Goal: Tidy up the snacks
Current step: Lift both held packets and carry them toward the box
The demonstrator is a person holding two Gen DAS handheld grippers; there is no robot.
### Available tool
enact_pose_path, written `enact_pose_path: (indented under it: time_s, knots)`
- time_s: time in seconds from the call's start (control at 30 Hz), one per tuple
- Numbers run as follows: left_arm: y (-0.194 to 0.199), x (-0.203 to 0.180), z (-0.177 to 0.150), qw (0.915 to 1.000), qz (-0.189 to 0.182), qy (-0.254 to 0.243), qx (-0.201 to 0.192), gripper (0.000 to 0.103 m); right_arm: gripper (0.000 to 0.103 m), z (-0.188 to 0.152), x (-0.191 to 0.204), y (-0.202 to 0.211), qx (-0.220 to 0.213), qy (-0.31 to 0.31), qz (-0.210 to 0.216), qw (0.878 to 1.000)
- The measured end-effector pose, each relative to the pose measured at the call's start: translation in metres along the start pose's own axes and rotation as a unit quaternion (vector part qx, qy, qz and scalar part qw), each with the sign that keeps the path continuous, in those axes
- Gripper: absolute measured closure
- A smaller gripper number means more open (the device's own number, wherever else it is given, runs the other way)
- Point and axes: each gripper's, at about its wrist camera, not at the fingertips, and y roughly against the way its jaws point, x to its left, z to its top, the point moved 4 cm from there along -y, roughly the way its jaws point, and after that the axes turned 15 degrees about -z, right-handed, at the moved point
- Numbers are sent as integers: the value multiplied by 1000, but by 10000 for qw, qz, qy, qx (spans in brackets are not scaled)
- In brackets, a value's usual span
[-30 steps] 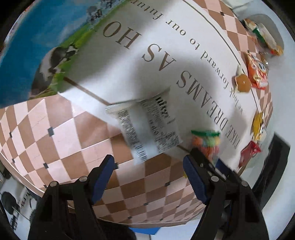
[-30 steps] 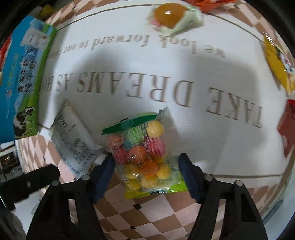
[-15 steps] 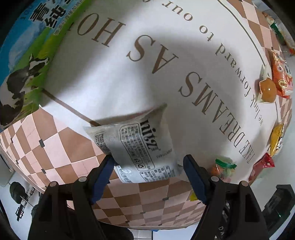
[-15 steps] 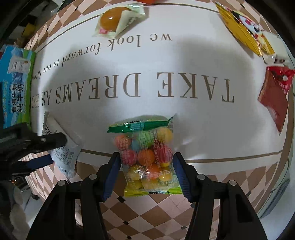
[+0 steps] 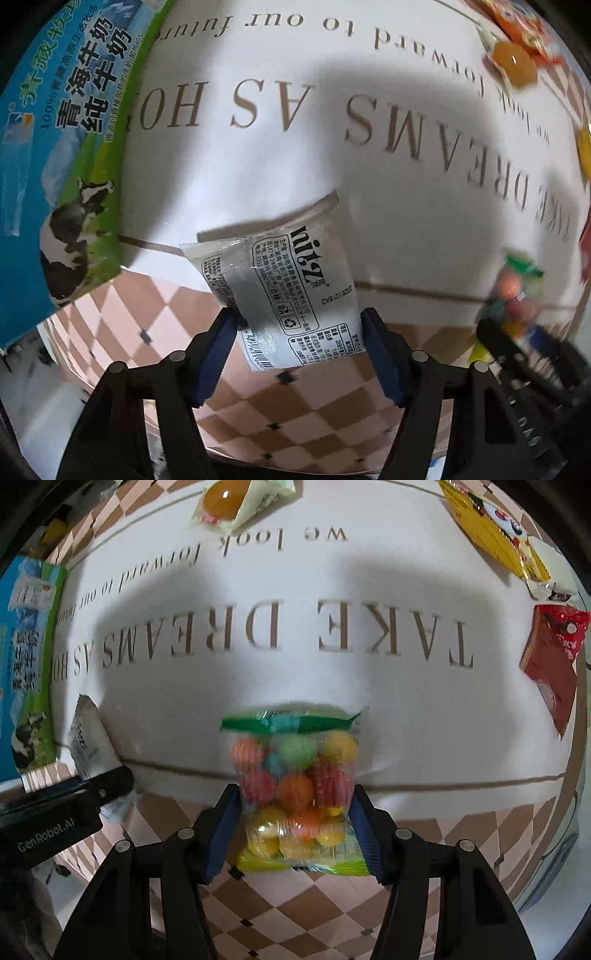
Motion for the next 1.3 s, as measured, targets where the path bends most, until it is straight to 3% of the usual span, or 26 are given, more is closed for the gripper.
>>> enact_pose_path:
  time_s: [0.07,0.27,0.4,0.53,0.6,0.87,1.07,1.3]
  knots:
    - [-3,2,-5,9998,17,-125,125,36,41,-5,-1,-1,58,1,68,10000]
    - [-16,18,-6,9994,-151,255,165,27,34,-1,-9,0,146,-277,272,9991]
    - [-14,29,-2,9984,-363,434,53,29,33,6,-13,2,128,-289,175,9993]
    - [-9,35,-8,9992,-289,230,-155,35,34,4,5,1,-4,-318,-26,9995]
    - [-6,35,-9,9996,-177,28,-236,35,47,-5,4,8,-186,-341,-279,9989]
    - [-6,0,-34,9973,-131,-589,-430,36,57,-20,22,15,-337,-480,-201,9981]
    - [40,9,-51,9893,-426,-1124,-828,35,58,-42,33,45,-511,-650,88,9965]
    - [139,45,-68,9733,-820,-1558,-1475,35,58,-60,63,133,-1083,-697,504,9904]
